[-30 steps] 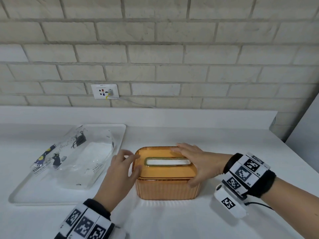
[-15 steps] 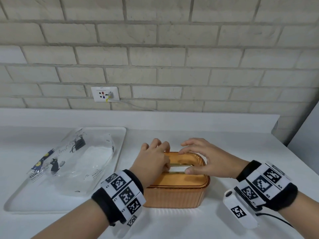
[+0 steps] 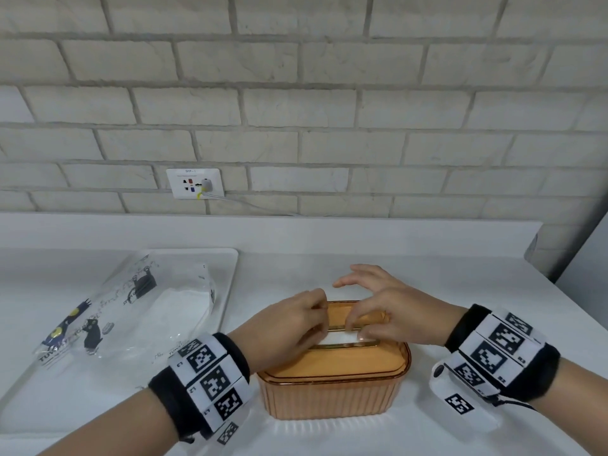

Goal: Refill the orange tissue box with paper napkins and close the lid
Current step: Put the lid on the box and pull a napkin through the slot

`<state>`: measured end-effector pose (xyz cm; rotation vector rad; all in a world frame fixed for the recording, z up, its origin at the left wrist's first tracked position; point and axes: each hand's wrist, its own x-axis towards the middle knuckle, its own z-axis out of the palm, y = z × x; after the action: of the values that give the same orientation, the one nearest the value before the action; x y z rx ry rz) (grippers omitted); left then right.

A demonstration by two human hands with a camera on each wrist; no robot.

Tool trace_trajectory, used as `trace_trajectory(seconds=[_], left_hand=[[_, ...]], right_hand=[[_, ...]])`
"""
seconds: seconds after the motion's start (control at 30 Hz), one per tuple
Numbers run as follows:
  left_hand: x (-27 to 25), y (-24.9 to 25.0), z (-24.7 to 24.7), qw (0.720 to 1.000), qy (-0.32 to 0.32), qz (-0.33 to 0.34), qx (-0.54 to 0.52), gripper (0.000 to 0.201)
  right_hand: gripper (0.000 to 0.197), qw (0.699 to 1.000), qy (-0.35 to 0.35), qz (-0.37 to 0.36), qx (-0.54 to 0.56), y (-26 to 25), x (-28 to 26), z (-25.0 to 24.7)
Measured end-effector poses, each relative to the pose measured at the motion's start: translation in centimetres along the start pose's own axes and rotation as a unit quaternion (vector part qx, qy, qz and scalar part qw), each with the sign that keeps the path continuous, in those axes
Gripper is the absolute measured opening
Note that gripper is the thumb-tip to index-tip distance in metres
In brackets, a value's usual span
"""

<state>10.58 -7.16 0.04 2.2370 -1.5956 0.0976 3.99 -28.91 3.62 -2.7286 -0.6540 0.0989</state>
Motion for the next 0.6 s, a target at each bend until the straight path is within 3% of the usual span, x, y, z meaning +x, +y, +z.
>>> trace_trajectory(seconds=[0.03,0.1,0.17,0.33,0.6], left_hand=[[-0.4,-0.3,0.1,0.998,0.017,-0.032,-0.047,0.031],[-1.1,-0.8,0.3,0.985,0.054,-0.089,-0.138,0.012],[-1.5,-1.0,0.5,0.971,0.087,-0.120,-0.185,0.013],[-1.7,-1.2,1.1,0.965,0.119,-0.118,-0.201,0.005],[-1.8,-1.1,1.3,0.959,0.141,-0.115,-0.219,0.002]], right_hand=[[0.016,1.000,-0.012,-0.014,-0.014,0.1,0.4,0.1],[0.019,0.997,-0.038,-0.048,-0.050,0.2,1.2,0.1],[0.020,0.992,-0.059,-0.073,-0.081,0.1,2.1,0.1],[0.009,0.985,-0.055,-0.132,-0.101,0.3,3.2,1.2],[0.010,0.983,-0.045,-0.141,-0.109,0.5,3.2,2.1]])
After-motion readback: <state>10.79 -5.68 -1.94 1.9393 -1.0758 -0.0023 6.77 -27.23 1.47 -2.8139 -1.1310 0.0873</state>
